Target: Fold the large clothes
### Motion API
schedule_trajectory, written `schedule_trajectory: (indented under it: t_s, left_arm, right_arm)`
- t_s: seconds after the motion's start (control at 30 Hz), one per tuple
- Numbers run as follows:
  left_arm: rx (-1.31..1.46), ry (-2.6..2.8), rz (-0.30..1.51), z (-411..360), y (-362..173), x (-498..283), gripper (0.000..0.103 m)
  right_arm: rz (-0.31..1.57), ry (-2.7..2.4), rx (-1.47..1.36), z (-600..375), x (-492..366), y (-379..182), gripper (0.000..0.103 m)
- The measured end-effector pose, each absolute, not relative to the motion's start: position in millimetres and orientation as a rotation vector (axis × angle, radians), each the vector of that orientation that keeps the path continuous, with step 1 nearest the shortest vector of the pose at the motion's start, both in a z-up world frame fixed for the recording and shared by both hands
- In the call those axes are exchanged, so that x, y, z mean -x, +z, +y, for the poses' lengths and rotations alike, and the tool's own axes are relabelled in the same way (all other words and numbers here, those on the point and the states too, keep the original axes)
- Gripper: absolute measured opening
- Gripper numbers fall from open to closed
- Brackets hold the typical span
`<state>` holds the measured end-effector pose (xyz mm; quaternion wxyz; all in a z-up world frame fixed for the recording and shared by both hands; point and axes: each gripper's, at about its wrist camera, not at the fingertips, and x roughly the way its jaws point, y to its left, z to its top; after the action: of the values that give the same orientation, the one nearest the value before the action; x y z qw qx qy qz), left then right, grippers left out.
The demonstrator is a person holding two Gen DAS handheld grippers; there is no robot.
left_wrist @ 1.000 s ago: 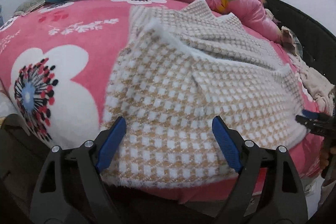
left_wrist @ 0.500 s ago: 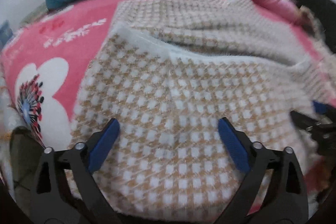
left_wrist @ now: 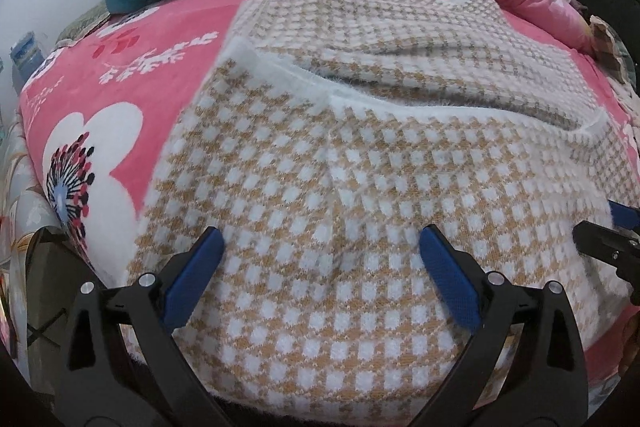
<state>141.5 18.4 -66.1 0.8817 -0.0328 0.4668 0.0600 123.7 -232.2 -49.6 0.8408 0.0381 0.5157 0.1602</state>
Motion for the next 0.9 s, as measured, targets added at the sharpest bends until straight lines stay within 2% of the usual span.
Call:
schedule_trajectory:
  t_s: [0.27, 0.9]
  left_arm:
    - [0.066, 0.127, 0.975, 17.9, -66.4, -142.6, 0.095]
    - [0.065, 0.131, 0.974, 17.9, -66.6, -141.3, 0.095]
  right_arm:
    - [1.041, 0.355, -0.076, -233.5, -115.9, -51.3, 0.098]
    - [1.106, 0.356, -0.061, -229.9, -123.9, -47.9, 0.098]
